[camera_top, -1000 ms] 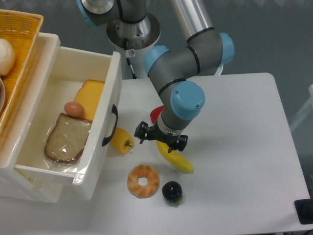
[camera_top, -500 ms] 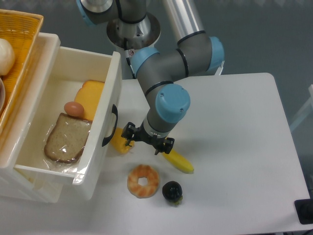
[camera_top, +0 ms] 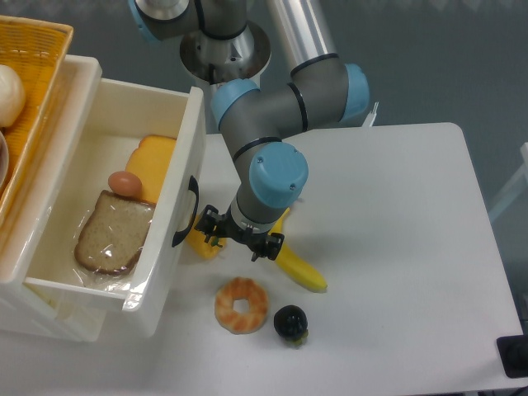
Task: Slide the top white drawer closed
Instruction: 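Lower the gripper beside the drawer front near its black handle, then push the open white drawer front into the cabinet with the gripper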
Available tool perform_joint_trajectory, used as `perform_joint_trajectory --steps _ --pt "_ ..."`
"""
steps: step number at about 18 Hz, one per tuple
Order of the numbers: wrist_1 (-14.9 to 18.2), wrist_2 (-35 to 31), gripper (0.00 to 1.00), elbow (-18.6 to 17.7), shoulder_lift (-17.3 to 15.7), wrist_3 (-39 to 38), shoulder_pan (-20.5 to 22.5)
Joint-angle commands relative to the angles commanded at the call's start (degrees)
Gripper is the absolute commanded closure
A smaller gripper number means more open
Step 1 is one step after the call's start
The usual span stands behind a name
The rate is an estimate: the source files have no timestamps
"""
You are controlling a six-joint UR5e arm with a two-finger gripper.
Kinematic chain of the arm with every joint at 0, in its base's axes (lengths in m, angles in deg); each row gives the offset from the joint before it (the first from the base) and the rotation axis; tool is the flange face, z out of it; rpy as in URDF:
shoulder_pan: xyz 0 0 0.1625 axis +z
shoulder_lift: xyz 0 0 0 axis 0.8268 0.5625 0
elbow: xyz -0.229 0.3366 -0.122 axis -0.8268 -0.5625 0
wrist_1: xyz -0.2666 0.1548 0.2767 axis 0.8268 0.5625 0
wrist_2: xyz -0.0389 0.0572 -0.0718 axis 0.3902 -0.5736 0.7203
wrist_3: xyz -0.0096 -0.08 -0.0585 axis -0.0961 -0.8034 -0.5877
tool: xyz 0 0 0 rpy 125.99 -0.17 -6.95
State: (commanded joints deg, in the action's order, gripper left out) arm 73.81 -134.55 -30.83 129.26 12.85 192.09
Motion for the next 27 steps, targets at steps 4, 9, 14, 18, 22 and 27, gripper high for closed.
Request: perform_joint_trajectory --steps 4,9,14,18,22,27 --pt "0.00 0.09 0.00 0.00 -0.09 0.00 -0.35" --pt "0.53 1.05 0.00 0.09 -0.26 0.44 -0.09" --pt "1.05 1.84 0.00 0.09 -0.88 0.53 -0.17" --pt "1.14 2.11 0.00 0.00 -1.32 0.53 -0.44" --pt "1.32 2.46 0.00 0.00 -1.41 0.44 -0.88" --pt "1.67 3.33 0.00 0.00 -1.84 0.35 -1.76"
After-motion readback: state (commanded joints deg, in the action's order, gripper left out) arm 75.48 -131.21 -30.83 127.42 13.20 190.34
